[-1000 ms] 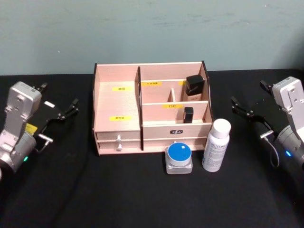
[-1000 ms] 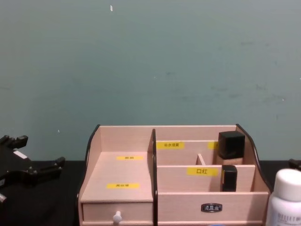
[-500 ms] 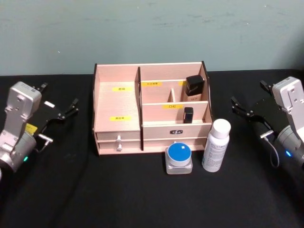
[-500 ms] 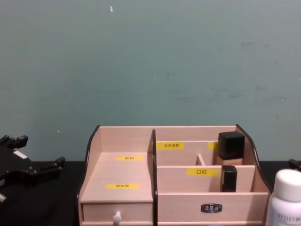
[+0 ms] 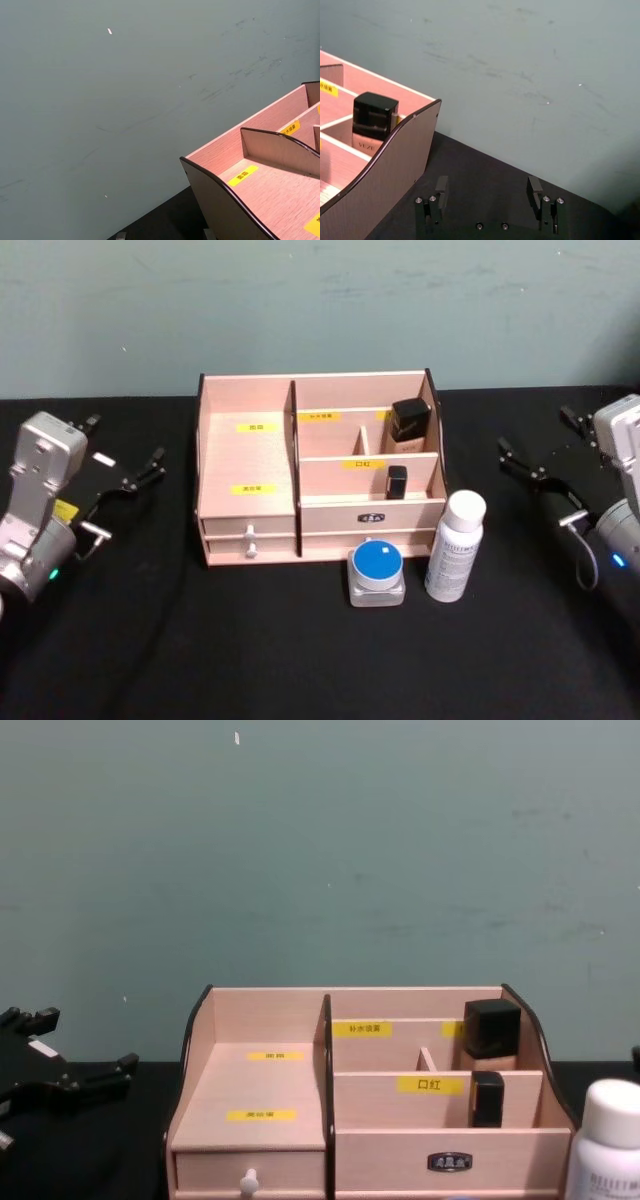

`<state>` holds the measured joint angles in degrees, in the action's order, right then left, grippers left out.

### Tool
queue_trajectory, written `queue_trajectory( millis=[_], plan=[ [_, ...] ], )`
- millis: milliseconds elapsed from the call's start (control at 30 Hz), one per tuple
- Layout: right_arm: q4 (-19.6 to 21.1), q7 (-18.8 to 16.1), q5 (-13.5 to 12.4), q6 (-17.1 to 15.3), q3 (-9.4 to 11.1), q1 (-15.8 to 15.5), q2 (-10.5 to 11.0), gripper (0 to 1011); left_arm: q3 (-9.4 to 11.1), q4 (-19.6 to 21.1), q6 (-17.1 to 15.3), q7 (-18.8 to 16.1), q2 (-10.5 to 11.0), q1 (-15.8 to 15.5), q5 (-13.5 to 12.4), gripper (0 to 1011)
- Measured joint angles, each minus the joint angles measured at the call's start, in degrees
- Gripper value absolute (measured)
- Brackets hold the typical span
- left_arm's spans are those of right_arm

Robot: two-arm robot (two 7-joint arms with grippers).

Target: Pick up the facial cleanser and watermelon frost from the table and place them into the tiered storage box.

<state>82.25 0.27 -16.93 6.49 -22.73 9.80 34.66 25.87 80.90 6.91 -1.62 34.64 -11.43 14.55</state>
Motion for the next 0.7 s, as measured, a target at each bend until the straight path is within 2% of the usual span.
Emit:
queue_trajectory(
  millis=[67, 233, 333, 700],
  plan=[
    [0.6, -0.2, -0.2, 0.0, 0.3, -0.4, 0.2, 1003, 0.0, 0.0, 0.0, 0.0, 0.0, 0.0, 0.0, 1001],
    [7.0, -2.2, -2.3, -0.1, 3.4, -4.5, 2.9, 1002, 0.0, 0.0, 0.0, 0.0, 0.0, 0.0, 0.0, 1001],
    [9.5, -2.9, -3.0, 0.0, 4.5, -6.2, 3.9, 1002, 0.0, 0.0, 0.0, 0.0, 0.0, 0.0, 0.0, 1001],
    [21.1, -3.9, -5.2, -0.2, 10.4, -16.5, 8.0, 1002, 0.0, 0.0, 0.0, 0.0, 0.0, 0.0, 0.0, 1001]
  ],
)
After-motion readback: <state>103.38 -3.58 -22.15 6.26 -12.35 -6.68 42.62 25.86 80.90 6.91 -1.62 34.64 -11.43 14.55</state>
